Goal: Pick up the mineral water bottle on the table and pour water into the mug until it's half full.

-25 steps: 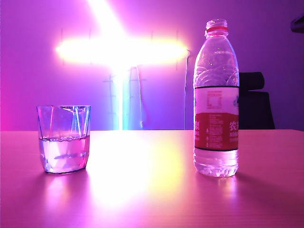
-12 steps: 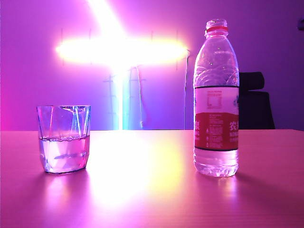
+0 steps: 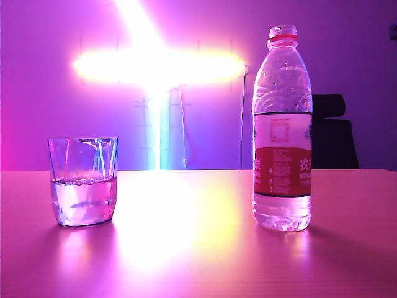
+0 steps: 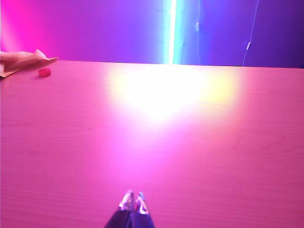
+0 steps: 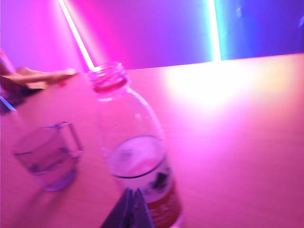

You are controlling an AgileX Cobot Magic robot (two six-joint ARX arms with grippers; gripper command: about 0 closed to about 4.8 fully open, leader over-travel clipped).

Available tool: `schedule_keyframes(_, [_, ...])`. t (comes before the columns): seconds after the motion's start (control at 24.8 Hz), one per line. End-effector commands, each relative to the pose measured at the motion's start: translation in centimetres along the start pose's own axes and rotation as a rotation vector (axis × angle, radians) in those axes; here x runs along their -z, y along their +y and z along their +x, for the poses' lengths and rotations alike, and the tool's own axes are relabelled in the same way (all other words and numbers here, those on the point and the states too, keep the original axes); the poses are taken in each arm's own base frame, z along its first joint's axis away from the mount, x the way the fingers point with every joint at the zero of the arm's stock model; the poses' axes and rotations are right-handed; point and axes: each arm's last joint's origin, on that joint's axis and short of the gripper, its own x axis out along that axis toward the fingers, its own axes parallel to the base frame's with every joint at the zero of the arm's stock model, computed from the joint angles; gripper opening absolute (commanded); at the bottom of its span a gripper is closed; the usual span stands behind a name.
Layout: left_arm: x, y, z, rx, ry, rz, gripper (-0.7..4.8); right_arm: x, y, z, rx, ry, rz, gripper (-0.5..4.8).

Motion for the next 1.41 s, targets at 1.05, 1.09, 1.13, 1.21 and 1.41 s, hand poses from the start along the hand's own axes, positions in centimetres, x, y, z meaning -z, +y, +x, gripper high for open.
schedule_keyframes(1.05, [-0.2, 0.0, 0.0, 0.003, -0.015, -0.003, -0.02, 3.2, -6.0, 0.4, 0.472, -0.096, -0.254, -0.05])
schedule_keyframes(1.09, [-0.2, 0.0, 0.0, 0.003, -0.015, -0.003, -0.02, 3.2, -6.0, 0.4, 0.474, -0.100, -0.260, -0.05])
schedule_keyframes(1.13, [-0.3, 0.0, 0.0, 0.003, -0.015, -0.003, -0.02, 3.1, -6.0, 0.4, 0.474, -0.105, -0.264, -0.05])
schedule_keyframes(1.21, [-0.2, 0.0, 0.0, 0.003, -0.015, -0.003, -0.02, 3.0, -5.9, 0.4, 0.472, -0.119, -0.267, -0.05])
schedule_keyframes(1.41, [-0.2, 0.0, 0.0, 0.003, -0.015, -0.003, -0.02, 2.9, -5.9, 0.3, 0.470, -0.136, -0.270, -0.05])
